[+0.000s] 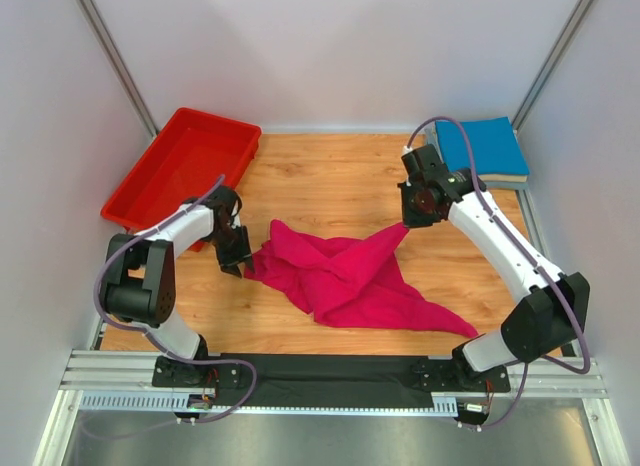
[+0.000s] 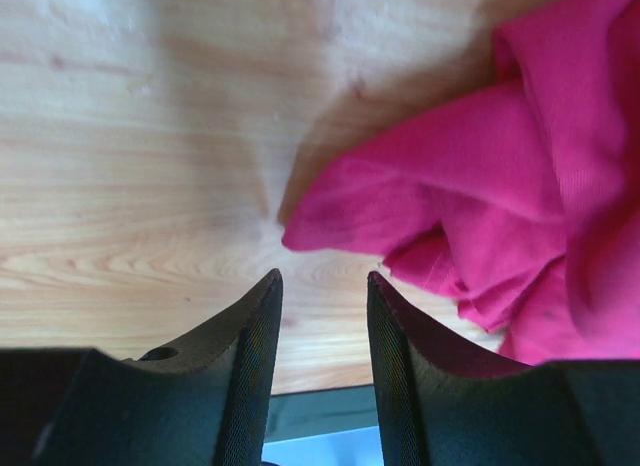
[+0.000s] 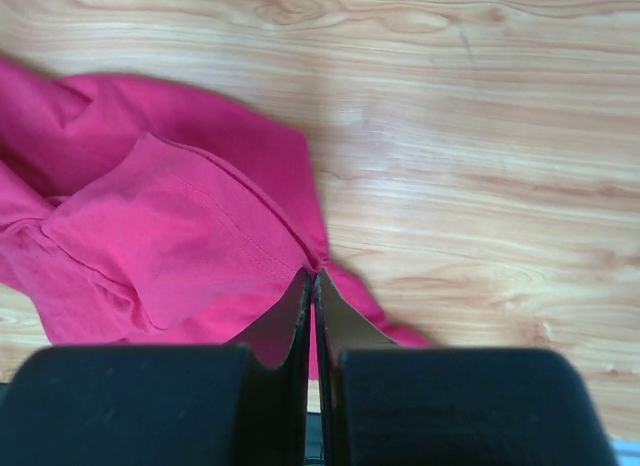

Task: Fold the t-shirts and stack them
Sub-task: Flatten the tshirt out

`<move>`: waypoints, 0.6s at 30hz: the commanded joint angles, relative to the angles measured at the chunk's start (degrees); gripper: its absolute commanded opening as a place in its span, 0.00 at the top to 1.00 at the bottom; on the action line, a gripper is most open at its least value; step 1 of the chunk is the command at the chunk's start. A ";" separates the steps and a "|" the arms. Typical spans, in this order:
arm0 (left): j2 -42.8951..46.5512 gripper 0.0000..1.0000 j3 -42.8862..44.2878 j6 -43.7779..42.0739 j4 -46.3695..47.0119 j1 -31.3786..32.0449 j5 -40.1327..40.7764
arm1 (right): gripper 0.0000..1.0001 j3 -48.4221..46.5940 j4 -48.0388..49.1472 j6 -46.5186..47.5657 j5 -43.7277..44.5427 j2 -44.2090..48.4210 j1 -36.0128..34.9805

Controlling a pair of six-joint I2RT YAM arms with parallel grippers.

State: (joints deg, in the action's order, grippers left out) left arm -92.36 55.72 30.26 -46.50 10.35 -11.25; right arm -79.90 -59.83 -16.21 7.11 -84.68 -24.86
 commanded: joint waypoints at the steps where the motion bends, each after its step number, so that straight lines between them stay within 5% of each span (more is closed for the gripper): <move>1: -1.68 0.53 3.69 -1.96 0.45 0.02 2.54 | 1.00 -0.26 -1.08 0.39 2.20 3.03 2.36; 11: -8.62 0.55 6.85 -4.77 1.15 1.34 1.58 | 1.00 -0.96 -0.02 0.39 0.71 3.47 4.73; 16: -9.16 0.97 10.96 -4.60 -2.44 2.04 2.10 | 1.00 -5.52 -0.72 -0.23 2.81 3.30 5.96; 18: -7.41 1.00 14.22 -4.25 -6.47 2.13 5.86 | 1.00 -10.68 -2.47 -0.84 5.17 2.95 6.75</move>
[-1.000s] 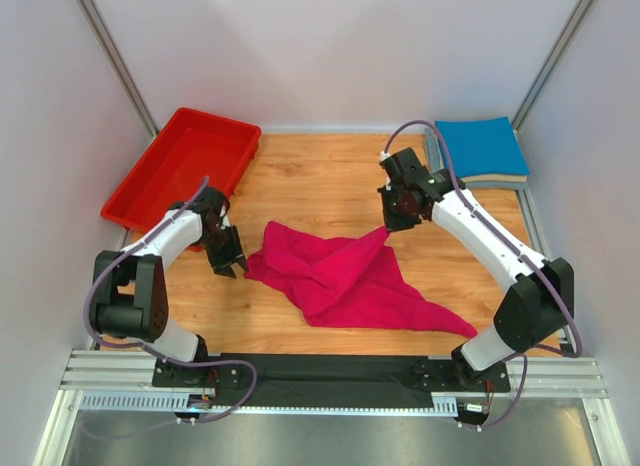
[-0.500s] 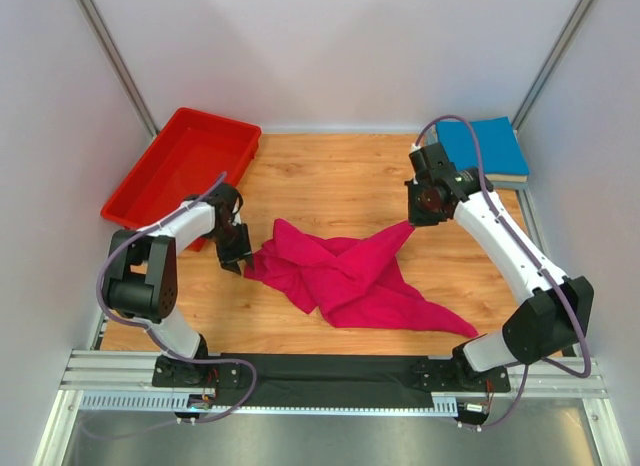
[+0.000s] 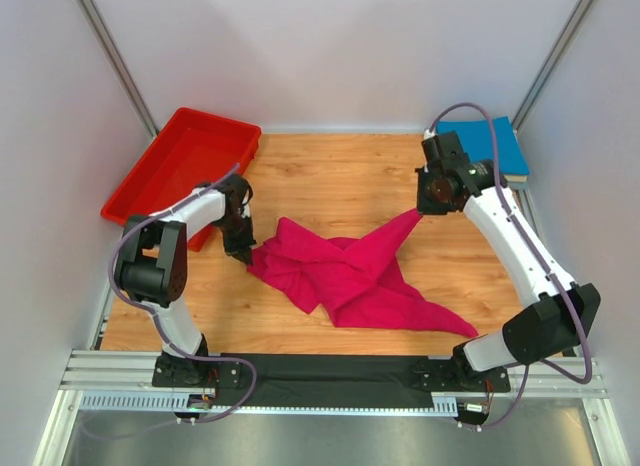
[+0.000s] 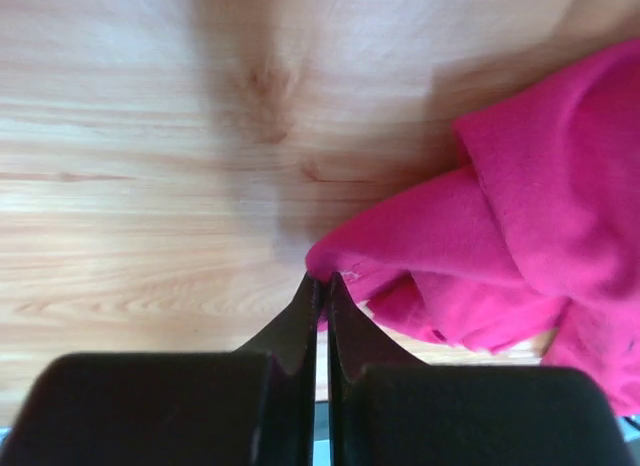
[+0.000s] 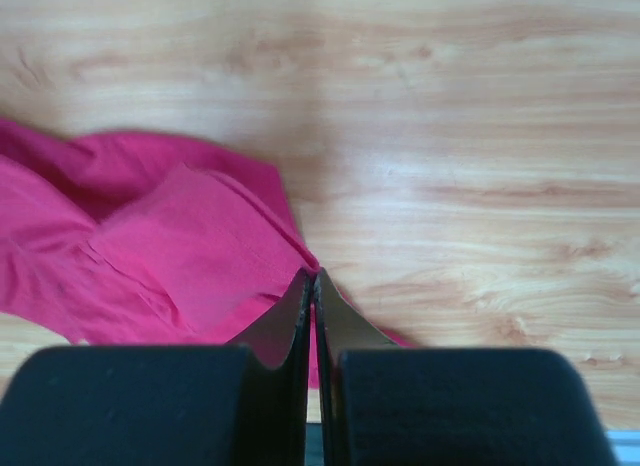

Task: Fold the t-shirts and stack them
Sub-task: Flatten the tshirt out

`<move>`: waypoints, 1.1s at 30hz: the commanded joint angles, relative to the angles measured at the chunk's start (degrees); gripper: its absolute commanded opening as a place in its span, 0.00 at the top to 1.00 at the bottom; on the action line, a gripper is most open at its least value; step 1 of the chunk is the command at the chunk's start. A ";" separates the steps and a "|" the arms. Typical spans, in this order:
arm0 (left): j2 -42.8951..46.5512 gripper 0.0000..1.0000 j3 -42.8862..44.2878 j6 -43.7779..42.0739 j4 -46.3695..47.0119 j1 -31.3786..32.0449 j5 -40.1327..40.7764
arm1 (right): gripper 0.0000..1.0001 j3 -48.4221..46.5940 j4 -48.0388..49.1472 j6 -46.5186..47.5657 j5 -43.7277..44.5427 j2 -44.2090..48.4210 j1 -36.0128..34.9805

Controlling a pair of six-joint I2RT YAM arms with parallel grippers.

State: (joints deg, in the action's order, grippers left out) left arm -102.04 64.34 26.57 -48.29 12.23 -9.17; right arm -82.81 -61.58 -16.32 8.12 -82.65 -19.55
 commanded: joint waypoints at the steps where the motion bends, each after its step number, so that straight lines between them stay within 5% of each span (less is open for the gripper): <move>1: 3.24 1.00 9.45 -0.55 -6.18 0.25 5.20 | 1.00 -10.16 -1.52 -0.91 4.79 0.65 2.75; 10: 13.35 1.00 36.53 1.91 -20.96 0.69 14.79 | 1.00 -33.71 -4.26 -3.73 16.30 3.45 11.72; 18: 19.33 1.00 43.07 2.00 -25.36 1.92 17.60 | 1.00 -43.49 -1.26 0.76 22.90 7.59 12.08; 23: 25.30 1.00 30.53 3.31 -21.85 6.03 15.15 | 1.00 -39.12 -8.27 -2.22 26.24 11.10 12.08; 30: 31.29 0.98 -6.28 12.62 -6.91 14.48 0.66 | 1.00 -5.14 -14.00 -19.69 22.47 26.20 12.17; 31: 31.55 0.93 -7.89 13.15 -6.38 15.19 -0.23 | 1.00 -2.91 -14.27 -20.76 22.38 27.36 12.17; 33: 32.25 0.67 -10.79 13.77 -5.50 16.69 -1.46 | 1.00 -0.44 -15.84 -22.35 23.42 28.51 12.17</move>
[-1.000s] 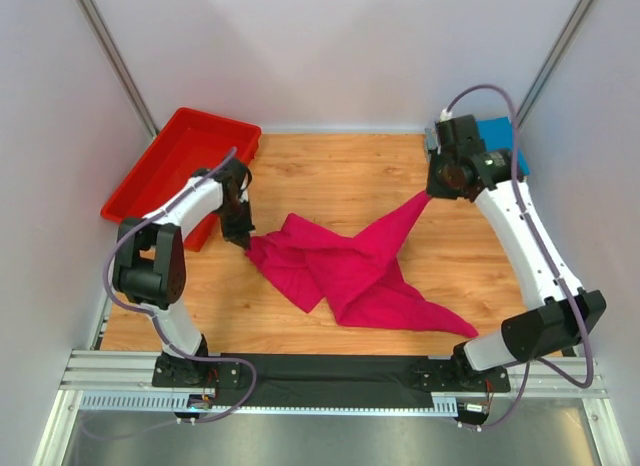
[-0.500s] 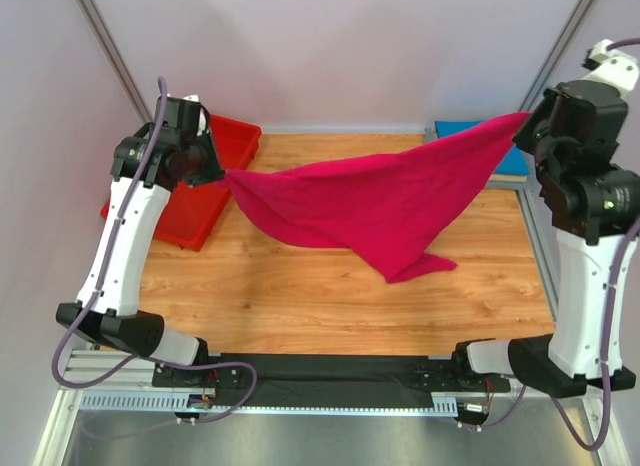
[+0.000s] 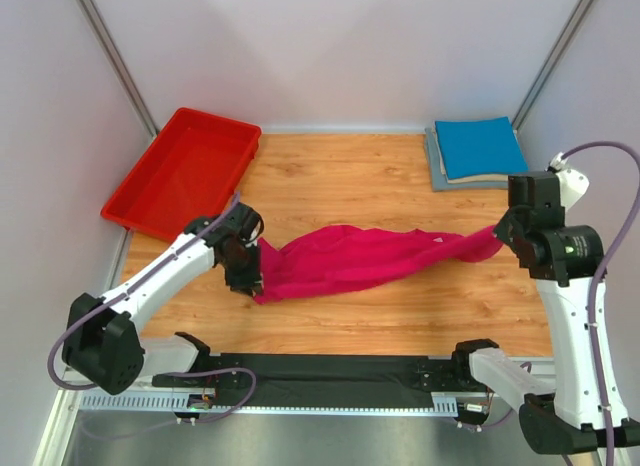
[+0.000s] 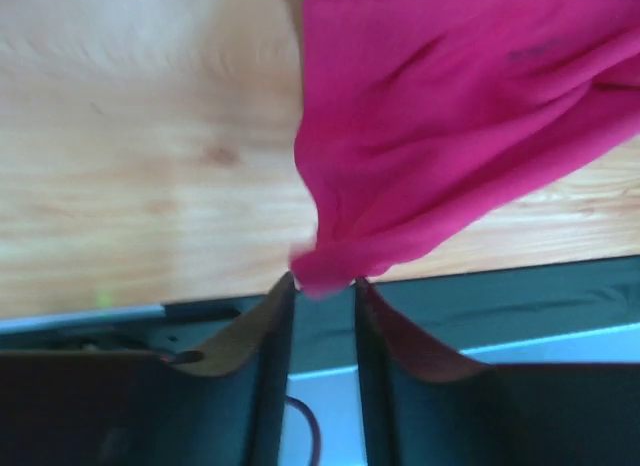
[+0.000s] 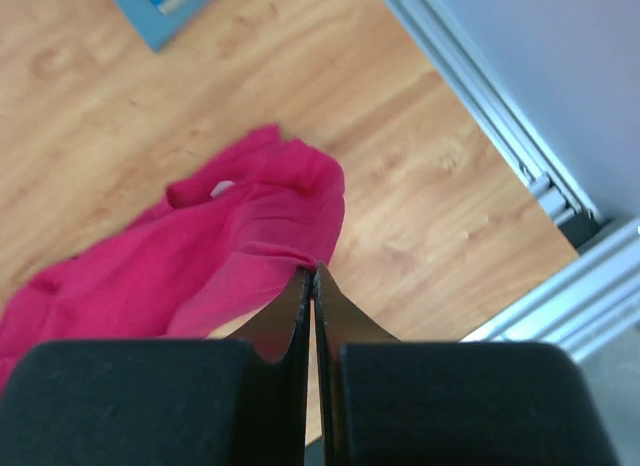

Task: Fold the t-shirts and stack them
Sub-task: Flatten the tshirt out

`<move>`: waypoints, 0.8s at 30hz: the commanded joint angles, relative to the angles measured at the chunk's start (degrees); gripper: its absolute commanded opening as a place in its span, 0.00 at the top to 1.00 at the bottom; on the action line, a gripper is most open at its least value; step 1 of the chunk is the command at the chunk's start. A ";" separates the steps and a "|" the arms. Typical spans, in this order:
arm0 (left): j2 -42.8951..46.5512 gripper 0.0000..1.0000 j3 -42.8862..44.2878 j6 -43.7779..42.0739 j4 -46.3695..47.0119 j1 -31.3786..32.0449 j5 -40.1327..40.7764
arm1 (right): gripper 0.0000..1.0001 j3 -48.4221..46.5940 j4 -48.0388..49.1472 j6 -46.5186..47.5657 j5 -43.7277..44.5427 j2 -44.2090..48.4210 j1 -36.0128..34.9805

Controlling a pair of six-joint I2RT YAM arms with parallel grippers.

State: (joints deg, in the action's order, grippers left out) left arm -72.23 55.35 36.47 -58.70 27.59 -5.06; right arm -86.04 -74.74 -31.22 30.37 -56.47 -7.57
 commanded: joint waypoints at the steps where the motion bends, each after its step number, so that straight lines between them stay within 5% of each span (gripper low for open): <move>1: 3.75 0.60 -2.35 3.96 5.34 1.32 -5.75 | 1.00 4.46 -2.95 -7.97 1.27 3.20 0.19; 5: 2.54 0.36 -1.74 0.81 8.59 -0.51 -5.31 | 1.00 7.02 -4.18 -8.33 1.27 3.91 0.19; 13: -15.29 0.47 2.83 -8.60 10.35 -6.24 -10.66 | 1.00 10.01 -0.94 -6.66 -2.15 5.93 0.19; 24: -20.93 0.48 2.66 -12.47 15.80 -7.56 -10.14 | 1.00 13.88 1.70 -5.78 -5.41 7.34 0.28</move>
State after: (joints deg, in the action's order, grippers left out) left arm -91.15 56.75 26.57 -44.86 20.49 -14.57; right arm -72.40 -75.90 -37.23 25.56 -50.13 -7.55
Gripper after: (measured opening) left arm 0.519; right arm 0.007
